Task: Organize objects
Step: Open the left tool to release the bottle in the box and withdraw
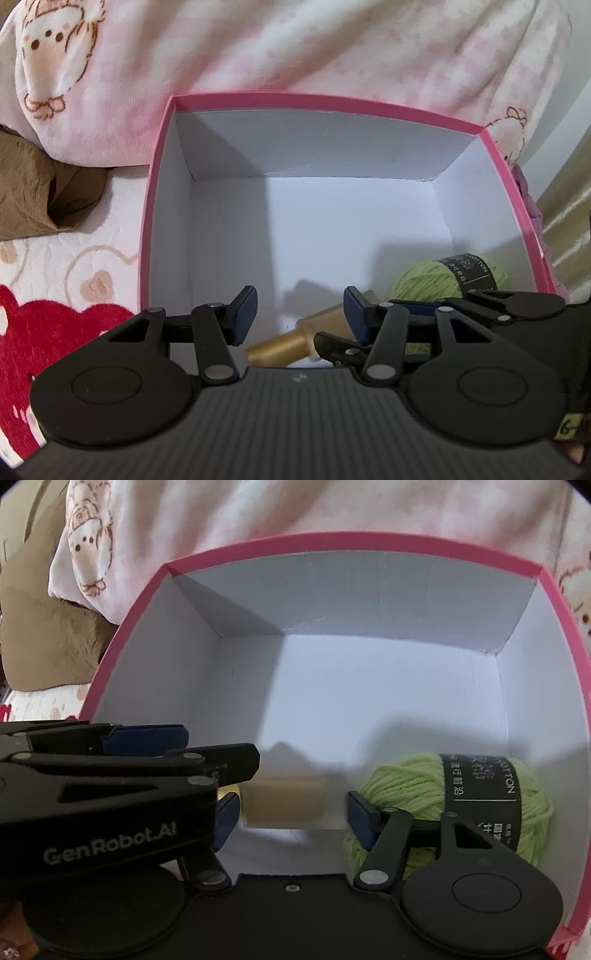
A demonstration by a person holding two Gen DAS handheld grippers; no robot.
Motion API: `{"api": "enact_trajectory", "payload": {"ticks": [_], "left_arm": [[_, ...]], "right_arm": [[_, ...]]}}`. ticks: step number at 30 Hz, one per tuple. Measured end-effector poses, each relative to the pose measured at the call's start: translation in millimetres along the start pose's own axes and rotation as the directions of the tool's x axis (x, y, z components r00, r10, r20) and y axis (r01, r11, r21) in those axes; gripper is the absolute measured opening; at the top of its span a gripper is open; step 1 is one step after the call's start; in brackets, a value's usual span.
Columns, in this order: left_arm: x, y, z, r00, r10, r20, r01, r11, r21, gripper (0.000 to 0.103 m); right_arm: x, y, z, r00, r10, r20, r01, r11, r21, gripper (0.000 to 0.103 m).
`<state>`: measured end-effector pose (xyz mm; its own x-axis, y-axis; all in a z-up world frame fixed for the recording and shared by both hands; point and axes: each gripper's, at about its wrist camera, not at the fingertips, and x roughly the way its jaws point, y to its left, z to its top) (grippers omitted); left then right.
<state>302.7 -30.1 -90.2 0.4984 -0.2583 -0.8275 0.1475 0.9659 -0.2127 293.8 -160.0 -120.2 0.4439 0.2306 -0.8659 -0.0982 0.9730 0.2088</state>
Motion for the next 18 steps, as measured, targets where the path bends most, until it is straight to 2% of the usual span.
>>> {"api": "enact_trajectory", "payload": {"ticks": [5, 9, 18], "left_arm": [[-5.4, 4.2, 0.9, 1.000, -0.012, 0.002, 0.012, 1.000, -0.028, 0.050], [-27.7, 4.4, 5.6, 1.000, -0.018, 0.023, 0.019, 0.999, -0.033, 0.053], [-90.3, -4.5, 1.3, 1.000, -0.007, 0.022, 0.005, 0.999, 0.051, 0.059]], "right_arm": [[-13.4, -1.8, -3.4, 1.000, 0.012, 0.013, -0.012, 1.000, 0.006, 0.067], [-43.1, 0.3, -10.2, 0.998, 0.004, 0.070, -0.001, 0.999, -0.048, 0.067], [-130.3, 11.7, -29.8, 0.990, 0.025, 0.139, -0.009, 0.994, -0.113, 0.068]]}}
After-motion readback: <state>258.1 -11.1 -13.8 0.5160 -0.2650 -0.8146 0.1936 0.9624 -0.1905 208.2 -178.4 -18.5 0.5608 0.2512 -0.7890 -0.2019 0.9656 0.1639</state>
